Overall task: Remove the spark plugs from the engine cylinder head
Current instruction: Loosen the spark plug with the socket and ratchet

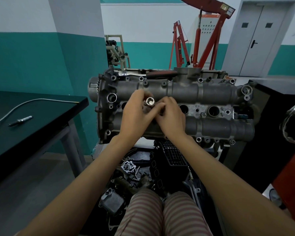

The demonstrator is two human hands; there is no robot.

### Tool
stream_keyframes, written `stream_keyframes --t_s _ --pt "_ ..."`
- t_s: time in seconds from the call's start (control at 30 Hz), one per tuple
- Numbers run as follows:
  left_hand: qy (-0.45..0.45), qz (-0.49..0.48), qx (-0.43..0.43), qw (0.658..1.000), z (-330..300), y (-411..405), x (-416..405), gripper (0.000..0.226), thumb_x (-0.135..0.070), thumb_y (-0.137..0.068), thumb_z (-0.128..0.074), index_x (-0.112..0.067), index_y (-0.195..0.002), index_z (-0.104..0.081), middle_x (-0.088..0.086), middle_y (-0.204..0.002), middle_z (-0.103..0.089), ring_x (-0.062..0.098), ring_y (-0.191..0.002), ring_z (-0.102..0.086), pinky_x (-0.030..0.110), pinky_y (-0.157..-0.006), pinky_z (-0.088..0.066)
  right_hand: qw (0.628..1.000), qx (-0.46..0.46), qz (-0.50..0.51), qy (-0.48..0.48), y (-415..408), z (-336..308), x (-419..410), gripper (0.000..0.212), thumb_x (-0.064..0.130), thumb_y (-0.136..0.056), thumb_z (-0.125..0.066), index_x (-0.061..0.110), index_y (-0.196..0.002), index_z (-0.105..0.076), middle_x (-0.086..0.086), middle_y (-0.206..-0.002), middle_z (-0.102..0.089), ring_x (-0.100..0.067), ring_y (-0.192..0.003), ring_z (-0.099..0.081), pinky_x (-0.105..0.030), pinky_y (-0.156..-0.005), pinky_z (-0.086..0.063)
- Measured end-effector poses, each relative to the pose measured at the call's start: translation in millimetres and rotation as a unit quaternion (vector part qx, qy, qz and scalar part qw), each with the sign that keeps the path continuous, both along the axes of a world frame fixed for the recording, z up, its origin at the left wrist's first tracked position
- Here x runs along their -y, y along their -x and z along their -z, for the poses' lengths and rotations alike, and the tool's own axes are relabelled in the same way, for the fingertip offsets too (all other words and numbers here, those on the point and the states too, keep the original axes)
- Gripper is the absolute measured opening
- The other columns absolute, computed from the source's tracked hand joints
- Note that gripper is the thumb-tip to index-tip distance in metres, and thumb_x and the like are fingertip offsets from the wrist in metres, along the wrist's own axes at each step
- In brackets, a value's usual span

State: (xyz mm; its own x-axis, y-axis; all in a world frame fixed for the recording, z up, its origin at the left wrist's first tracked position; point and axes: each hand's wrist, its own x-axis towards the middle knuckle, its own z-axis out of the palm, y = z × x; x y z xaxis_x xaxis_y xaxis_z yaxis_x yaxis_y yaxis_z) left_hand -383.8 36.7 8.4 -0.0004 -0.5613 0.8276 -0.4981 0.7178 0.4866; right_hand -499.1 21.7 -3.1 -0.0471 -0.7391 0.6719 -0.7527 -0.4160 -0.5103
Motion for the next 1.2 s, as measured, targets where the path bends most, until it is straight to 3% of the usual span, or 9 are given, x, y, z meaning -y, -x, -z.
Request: stream_keyframes --t_s 0.13,0.27,0.37,0.47,0.53,0.73,0.93,1.07,1.2 --pt "-0.002 0.04 0.018 0.999 12.7 3.8 -5.4 0.036 -0.005 -0.088 -0.06 -0.006 -0.123 -0.056 -0.006 -0.114 -0.06 0.003 -0.105 -0.057 0.013 -0.09 -0.043 0.999 -0.015 -0.023 0.026 2.6 2.9 -3.0 0.009 0.019 -0.085 -0.056 0.014 -0.093 -0.058 0.008 -0.087 -0.049 -0.014 -0.077 -0.053 -0.025 -0.054 -0.027" --pt "0.01 -0.033 -0.024 0.999 4.6 4.9 -5.2 0.014 -0.018 -0.082 -0.071 -0.008 -0.089 -0.064 -0.001 -0.083 -0.068 0.011 -0.074 -0.063 0.031 -0.068 -0.052 0.998 -0.031 -0.042 0.029 2.9 3.1 -4.5 0.027 0.02 -0.087 -0.055 0.018 -0.113 -0.058 0.003 -0.104 -0.056 -0.015 -0.09 -0.055 -0.026 -0.062 -0.036" --pt "-0.033 -0.051 -0.005 0.998 -5.5 3.2 1.7 0.031 -0.033 -0.08 -0.071 -0.007 -0.082 -0.054 0.003 -0.079 -0.061 0.02 -0.073 -0.058 0.041 -0.068 -0.049 1.0 -0.004 -0.01 0.007 1.9 0.7 -1.8 0.027 0.028 -0.082 -0.062 0.016 -0.105 -0.054 0.002 -0.104 -0.055 -0.014 -0.086 -0.054 -0.027 -0.058 -0.033" --pt "-0.031 -0.029 0.026 0.999 3.5 4.9 -3.3 0.037 -0.022 -0.086 -0.067 -0.009 -0.118 -0.055 -0.002 -0.113 -0.058 0.011 -0.103 -0.054 0.014 -0.089 -0.041 1.0 -0.008 -0.011 0.025 1.7 1.8 -1.7 0.013 0.023 -0.084 -0.06 0.013 -0.092 -0.057 0.003 -0.094 -0.054 -0.015 -0.077 -0.054 -0.025 -0.052 -0.029" --pt "-0.015 0.0 0.016 1.0 15.4 5.8 -8.3 0.04 -0.007 -0.089 -0.06 -0.009 -0.128 -0.052 -0.007 -0.115 -0.056 0.006 -0.103 -0.054 0.008 -0.088 -0.038 0.999 -0.019 -0.028 0.041 2.5 4.3 -4.1 0.013 0.02 -0.086 -0.057 0.014 -0.096 -0.06 0.004 -0.097 -0.056 -0.014 -0.081 -0.057 -0.025 -0.057 -0.034" --pt "-0.008 -0.037 -0.067 0.997 8.8 8.7 -4.9 0.015 -0.019 -0.081 -0.072 -0.013 -0.082 -0.057 -0.006 -0.077 -0.063 0.006 -0.072 -0.058 0.011 -0.063 -0.043 0.998 -0.041 -0.028 0.035 3.4 4.5 -3.8 0.03 0.024 -0.084 -0.06 0.017 -0.113 -0.057 0.002 -0.106 -0.054 -0.014 -0.087 -0.055 -0.026 -0.061 -0.035" --pt "-0.014 0.002 -0.036 0.999 17.2 13.1 -10.6 0.036 -0.01 -0.087 -0.063 -0.012 -0.122 -0.053 -0.006 -0.115 -0.058 -0.001 -0.105 -0.053 0.009 -0.088 -0.04 0.999 -0.024 -0.024 0.043 3.9 4.1 -3.0 0.011 0.018 -0.086 -0.056 0.011 -0.094 -0.06 0.0 -0.095 -0.056 -0.019 -0.082 -0.056 -0.029 -0.058 -0.036" --pt "-0.006 -0.009 -0.085 0.996 14.1 10.8 -10.4 0.012 -0.01 -0.085 -0.067 -0.013 -0.096 -0.063 -0.013 -0.087 -0.064 0.0 -0.082 -0.061 0.007 -0.072 -0.044 0.996 -0.069 -0.039 0.051 3.9 5.4 -4.5 0.026 0.02 -0.09 -0.052 0.016 -0.115 -0.059 0.0 -0.103 -0.058 -0.018 -0.091 -0.058 -0.032 -0.065 -0.044" --pt "-0.034 -0.017 -0.056 0.998 4.8 7.4 -3.4 0.023 -0.024 -0.08 -0.073 -0.02 -0.089 -0.052 -0.007 -0.084 -0.06 0.008 -0.079 -0.057 0.013 -0.068 -0.044 0.999 -0.04 -0.006 0.005 2.3 3.9 -1.5 0.03 0.032 -0.084 -0.059 0.02 -0.112 -0.057 0.004 -0.108 -0.055 -0.015 -0.09 -0.057 -0.028 -0.064 -0.038"
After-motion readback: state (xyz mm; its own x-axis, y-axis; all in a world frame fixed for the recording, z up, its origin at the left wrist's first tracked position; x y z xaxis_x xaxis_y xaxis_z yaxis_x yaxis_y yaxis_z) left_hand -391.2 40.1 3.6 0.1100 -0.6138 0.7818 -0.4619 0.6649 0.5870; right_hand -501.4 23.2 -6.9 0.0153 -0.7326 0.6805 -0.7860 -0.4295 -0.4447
